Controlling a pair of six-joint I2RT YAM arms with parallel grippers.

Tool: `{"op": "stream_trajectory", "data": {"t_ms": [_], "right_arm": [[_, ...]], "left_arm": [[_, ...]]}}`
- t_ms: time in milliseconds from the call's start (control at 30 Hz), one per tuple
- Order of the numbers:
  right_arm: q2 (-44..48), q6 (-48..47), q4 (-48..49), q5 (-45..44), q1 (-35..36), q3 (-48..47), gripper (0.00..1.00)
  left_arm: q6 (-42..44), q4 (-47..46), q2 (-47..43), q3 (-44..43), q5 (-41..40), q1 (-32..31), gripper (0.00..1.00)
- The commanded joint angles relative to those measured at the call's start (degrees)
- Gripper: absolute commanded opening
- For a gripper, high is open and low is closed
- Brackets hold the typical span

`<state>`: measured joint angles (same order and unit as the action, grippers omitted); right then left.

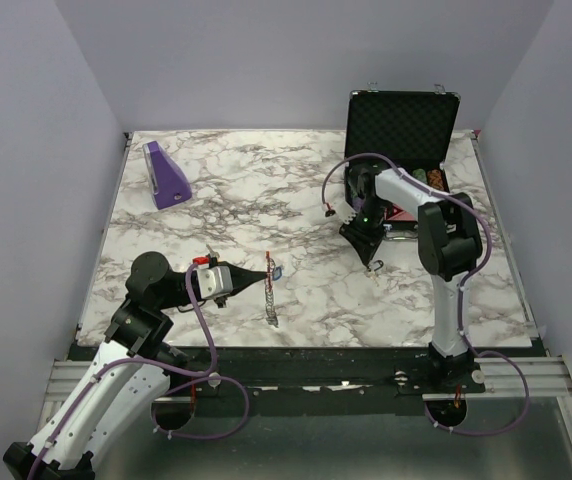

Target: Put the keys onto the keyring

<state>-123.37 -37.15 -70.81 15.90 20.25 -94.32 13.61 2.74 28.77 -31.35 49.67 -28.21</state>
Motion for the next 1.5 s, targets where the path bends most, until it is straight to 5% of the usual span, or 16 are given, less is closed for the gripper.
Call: {"op": "stream_trajectory", "data": {"t_ms": [0,1467], "right_arm": [[-2.40,-0.82,-3.64,-2.63,0.49,-1.56,0.42],[-3.37,-1.09,-5.75,-4.30,2.25,-2.88,0.36]], "left_arm": [[0.98,-0.81,-0.65,-0.11,-0.36,-0.09,0.00],[1.16,-0.63,-0.39,-0.02,-0.36,-0.18,0.00]]}}
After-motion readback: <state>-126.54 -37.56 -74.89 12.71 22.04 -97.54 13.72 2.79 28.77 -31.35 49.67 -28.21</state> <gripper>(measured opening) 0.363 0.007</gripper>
